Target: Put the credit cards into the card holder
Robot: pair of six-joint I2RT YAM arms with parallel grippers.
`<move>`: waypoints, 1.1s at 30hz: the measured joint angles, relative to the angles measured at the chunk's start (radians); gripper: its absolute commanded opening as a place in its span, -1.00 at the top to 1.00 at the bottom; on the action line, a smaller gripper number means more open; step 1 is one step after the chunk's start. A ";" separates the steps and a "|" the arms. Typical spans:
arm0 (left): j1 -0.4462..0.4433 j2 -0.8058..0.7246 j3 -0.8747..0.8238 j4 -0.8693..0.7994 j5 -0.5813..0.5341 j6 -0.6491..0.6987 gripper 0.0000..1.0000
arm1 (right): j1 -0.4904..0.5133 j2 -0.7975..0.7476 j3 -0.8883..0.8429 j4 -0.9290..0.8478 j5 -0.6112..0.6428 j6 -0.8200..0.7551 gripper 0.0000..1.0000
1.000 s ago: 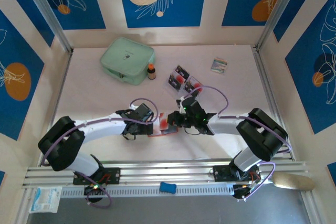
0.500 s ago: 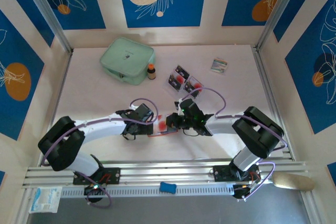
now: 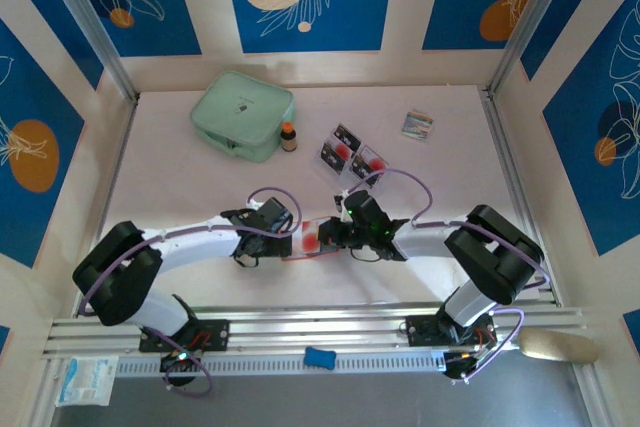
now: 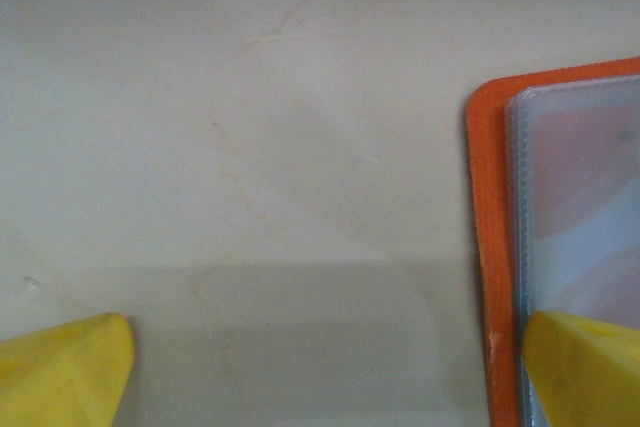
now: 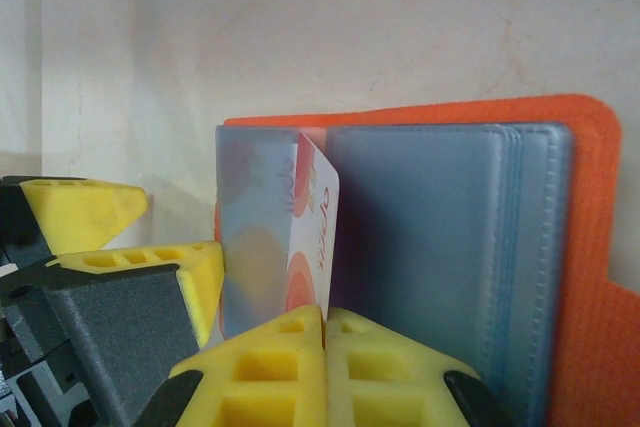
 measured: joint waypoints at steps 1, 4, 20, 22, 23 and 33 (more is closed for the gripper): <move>0.000 0.000 0.000 0.000 0.000 0.000 -1.00 | 0.000 0.000 0.000 -0.003 0.000 0.000 1.00; 0.000 0.001 0.000 0.001 0.000 0.000 -1.00 | 0.000 0.000 0.001 -0.015 -0.001 0.000 1.00; 0.000 0.001 -0.002 0.006 0.000 0.000 -1.00 | 0.000 0.101 0.108 -0.097 -0.069 0.001 1.00; 0.000 0.001 -0.003 0.007 0.000 0.000 -1.00 | 0.001 0.116 0.123 -0.106 -0.078 0.001 1.00; 0.000 0.001 -0.003 0.007 0.000 0.000 -1.00 | 0.003 0.124 0.131 -0.110 -0.082 0.000 1.00; 0.000 -0.028 -0.003 -0.010 -0.020 0.003 -1.00 | 0.017 0.153 0.270 -0.317 -0.098 -0.079 0.20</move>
